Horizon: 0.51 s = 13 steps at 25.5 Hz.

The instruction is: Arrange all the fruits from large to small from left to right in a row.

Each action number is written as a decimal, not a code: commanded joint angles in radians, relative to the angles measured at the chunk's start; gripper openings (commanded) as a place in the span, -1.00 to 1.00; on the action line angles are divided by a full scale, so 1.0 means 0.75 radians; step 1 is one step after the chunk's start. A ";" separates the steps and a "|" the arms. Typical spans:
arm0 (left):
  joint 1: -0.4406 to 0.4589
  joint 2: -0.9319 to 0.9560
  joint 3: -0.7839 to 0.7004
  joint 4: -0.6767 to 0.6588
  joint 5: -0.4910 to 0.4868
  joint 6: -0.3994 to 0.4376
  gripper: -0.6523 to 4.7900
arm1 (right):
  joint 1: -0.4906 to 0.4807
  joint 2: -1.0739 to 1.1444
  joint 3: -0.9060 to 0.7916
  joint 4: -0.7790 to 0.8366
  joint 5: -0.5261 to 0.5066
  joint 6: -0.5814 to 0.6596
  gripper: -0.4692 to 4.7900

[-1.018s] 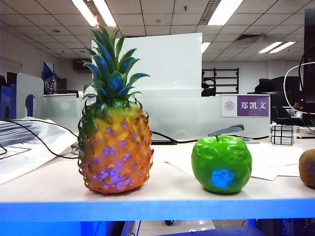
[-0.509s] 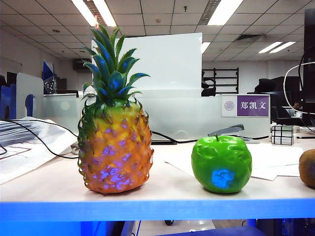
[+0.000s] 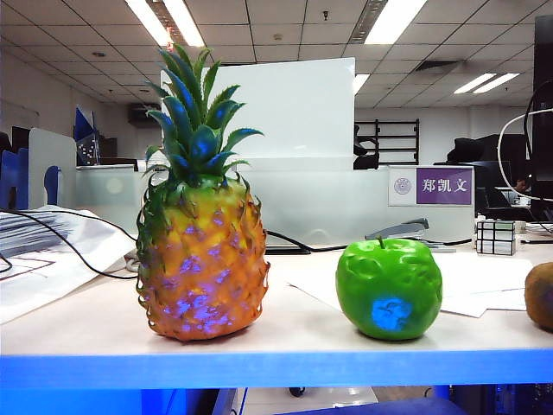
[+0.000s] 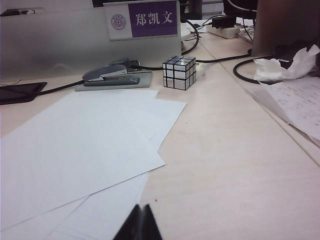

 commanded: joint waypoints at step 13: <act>0.003 -0.002 0.002 0.005 -0.115 -0.005 -0.78 | 0.001 -0.002 -0.002 0.010 0.002 0.005 -0.84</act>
